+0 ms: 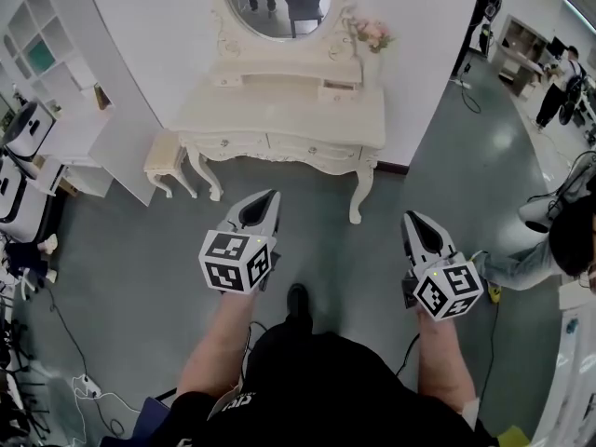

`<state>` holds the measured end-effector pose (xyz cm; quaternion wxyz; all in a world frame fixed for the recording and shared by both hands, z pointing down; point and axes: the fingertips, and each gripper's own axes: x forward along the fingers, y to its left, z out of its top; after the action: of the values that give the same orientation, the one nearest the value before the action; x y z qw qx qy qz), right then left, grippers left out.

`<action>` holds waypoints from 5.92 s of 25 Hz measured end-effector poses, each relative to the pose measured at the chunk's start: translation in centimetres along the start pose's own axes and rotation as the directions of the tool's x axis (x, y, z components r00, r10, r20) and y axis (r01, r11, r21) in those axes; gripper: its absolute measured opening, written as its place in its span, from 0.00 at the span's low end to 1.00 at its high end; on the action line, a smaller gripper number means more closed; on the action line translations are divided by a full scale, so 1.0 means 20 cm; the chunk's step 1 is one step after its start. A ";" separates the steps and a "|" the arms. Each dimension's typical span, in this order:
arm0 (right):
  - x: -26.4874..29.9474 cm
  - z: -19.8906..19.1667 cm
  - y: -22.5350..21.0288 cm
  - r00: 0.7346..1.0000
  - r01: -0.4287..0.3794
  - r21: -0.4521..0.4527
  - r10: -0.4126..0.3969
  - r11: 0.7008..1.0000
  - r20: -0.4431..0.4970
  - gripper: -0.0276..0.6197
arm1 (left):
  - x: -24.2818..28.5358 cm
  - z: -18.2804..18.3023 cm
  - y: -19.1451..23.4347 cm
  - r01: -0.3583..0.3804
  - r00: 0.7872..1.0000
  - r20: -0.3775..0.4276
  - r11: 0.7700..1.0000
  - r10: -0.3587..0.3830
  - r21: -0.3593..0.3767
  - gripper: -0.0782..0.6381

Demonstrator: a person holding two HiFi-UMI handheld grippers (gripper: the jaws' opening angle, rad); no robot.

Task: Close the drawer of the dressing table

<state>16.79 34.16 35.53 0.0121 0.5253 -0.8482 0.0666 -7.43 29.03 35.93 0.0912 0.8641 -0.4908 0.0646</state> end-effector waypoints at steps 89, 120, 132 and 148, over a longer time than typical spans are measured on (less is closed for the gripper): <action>2.76 -0.21 -0.95 0.947 0.004 0.117 0.034 0.993 -0.321 0.10 | 2.36 0.26 1.32 0.196 0.967 -0.148 0.976 -0.209 -0.097 0.12; 3.12 -0.94 -1.28 0.794 0.131 0.235 0.040 0.963 -0.607 0.30 | 2.75 -0.09 1.38 0.150 0.929 -0.309 0.971 -0.203 -0.186 0.12; 3.14 -1.07 -1.32 0.765 0.177 0.263 0.035 0.948 -0.643 0.27 | 2.73 -0.16 1.40 0.125 0.923 -0.336 0.972 -0.188 -0.201 0.12; 3.15 -1.06 -1.34 0.761 0.159 0.245 0.039 0.956 -0.647 0.17 | 2.73 -0.18 1.37 0.112 0.923 -0.339 0.969 -0.183 -0.219 0.12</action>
<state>11.51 -31.05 64.95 0.2293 0.4933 -0.7558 0.3644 -3.29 -29.53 53.02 0.2674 0.8595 -0.4033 0.1645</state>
